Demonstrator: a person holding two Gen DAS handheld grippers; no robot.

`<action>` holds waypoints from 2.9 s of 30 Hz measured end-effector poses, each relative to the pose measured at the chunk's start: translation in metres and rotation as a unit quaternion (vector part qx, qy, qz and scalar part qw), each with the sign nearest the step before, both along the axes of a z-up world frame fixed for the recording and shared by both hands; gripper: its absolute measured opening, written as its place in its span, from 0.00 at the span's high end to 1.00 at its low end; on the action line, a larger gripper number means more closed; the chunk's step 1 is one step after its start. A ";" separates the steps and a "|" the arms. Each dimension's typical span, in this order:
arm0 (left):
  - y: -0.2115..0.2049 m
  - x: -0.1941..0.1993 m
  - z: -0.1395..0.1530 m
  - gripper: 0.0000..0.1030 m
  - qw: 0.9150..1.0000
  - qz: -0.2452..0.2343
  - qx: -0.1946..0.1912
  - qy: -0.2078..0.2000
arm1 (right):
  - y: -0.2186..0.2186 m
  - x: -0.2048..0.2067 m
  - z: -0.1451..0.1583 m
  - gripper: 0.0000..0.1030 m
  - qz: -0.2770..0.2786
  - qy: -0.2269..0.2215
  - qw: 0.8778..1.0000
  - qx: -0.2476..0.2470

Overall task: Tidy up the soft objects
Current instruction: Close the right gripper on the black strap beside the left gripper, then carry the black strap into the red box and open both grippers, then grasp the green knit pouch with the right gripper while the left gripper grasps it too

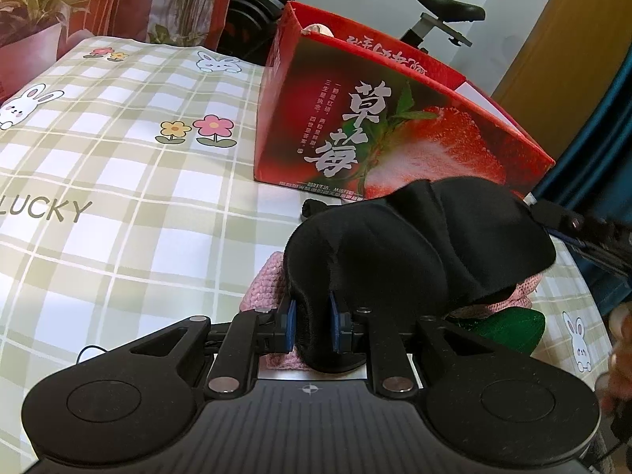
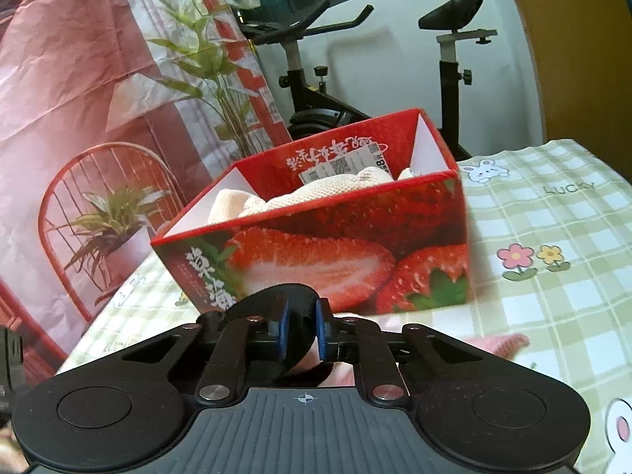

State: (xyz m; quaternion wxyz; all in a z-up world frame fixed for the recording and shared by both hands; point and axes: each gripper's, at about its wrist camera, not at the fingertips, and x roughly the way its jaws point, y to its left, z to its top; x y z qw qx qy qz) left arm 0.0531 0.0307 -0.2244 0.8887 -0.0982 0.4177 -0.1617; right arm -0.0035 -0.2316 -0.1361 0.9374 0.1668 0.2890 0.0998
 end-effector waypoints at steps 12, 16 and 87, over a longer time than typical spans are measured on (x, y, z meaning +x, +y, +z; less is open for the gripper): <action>0.007 -0.011 0.052 0.86 0.997 0.000 -0.016 -0.075 | -0.002 -0.013 0.032 0.94 0.008 -0.051 0.999 -0.008; 0.008 -0.008 0.089 0.87 0.991 -0.001 -0.013 -0.130 | -0.001 -0.009 0.060 0.97 0.017 -0.091 0.996 -0.011; -0.016 -0.007 0.047 0.38 0.995 -0.081 0.050 -0.025 | 0.017 -0.054 -0.010 0.54 0.057 0.048 0.990 -0.120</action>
